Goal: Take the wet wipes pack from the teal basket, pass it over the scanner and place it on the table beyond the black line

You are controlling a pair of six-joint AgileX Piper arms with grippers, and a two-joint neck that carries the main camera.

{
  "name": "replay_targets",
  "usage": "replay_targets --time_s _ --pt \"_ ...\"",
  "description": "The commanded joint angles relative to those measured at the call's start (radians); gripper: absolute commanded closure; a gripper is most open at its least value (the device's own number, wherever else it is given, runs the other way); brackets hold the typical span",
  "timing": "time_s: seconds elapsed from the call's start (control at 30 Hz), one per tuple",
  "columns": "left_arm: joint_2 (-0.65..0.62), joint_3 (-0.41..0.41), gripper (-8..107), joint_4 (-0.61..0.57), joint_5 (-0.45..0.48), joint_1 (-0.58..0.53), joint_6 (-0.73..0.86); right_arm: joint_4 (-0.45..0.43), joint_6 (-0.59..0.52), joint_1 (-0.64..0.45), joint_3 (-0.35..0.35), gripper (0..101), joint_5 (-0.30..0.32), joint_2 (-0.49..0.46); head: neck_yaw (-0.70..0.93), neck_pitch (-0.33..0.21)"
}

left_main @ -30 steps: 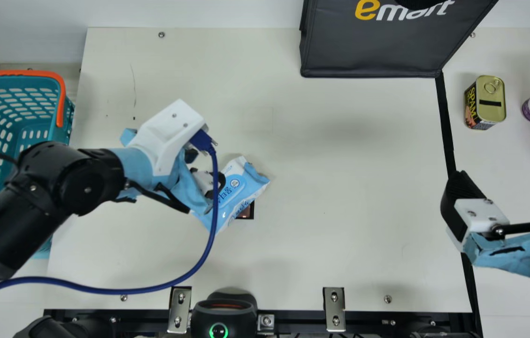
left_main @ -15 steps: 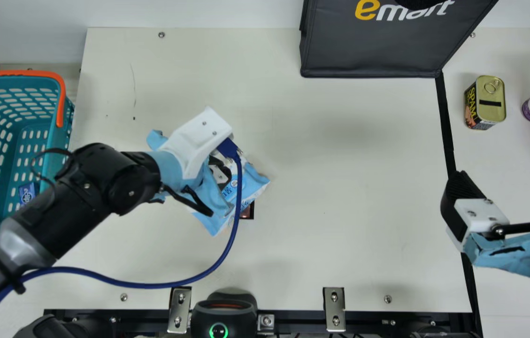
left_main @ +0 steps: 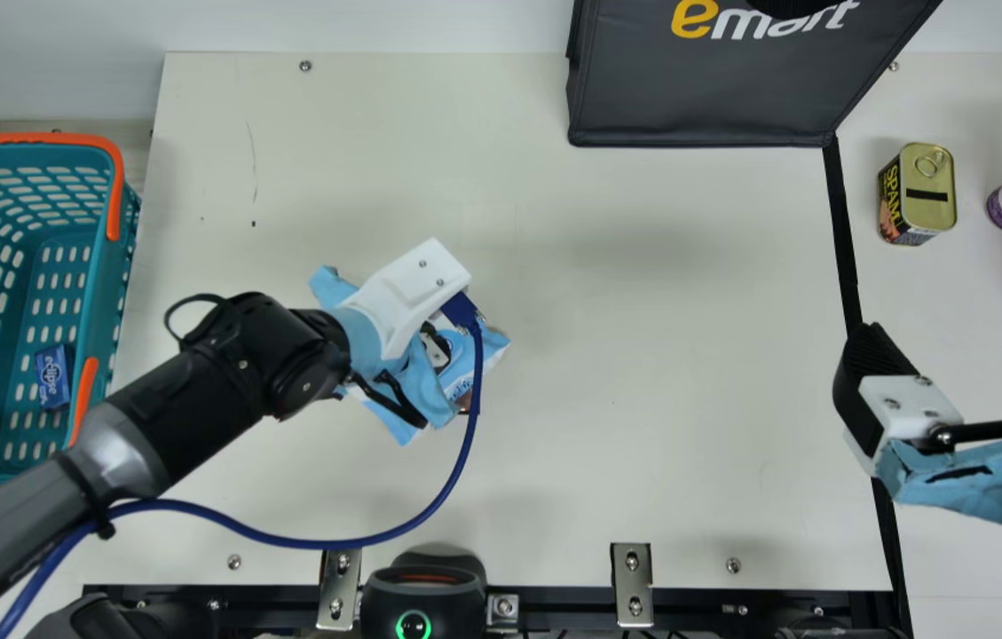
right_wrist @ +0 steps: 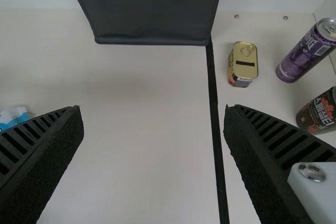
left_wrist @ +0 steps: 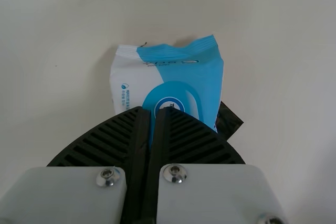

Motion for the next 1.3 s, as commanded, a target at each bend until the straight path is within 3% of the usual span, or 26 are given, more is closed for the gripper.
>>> replay_targets --time_s 0.0,0.47,0.87,1.27 --pt "0.008 0.007 107 0.007 -0.005 -0.003 -0.004 0.0 0.0 0.0 0.0 6 0.0 0.0 0.0 -0.029" --pt "0.048 0.04 107 0.036 -0.03 -0.024 -0.029 0.0 0.0 0.0 0.0 6 0.001 0.0 0.0 -0.029" --pt "-0.034 0.004 107 0.06 0.044 -0.037 -0.047 0.0 0.0 0.0 0.0 6 0.001 0.0 0.0 -0.029" --pt "-0.082 -0.015 67 0.063 0.108 -0.046 -0.038 0.0 0.0 0.0 0.0 6 0.001 0.0 0.0 -0.029"
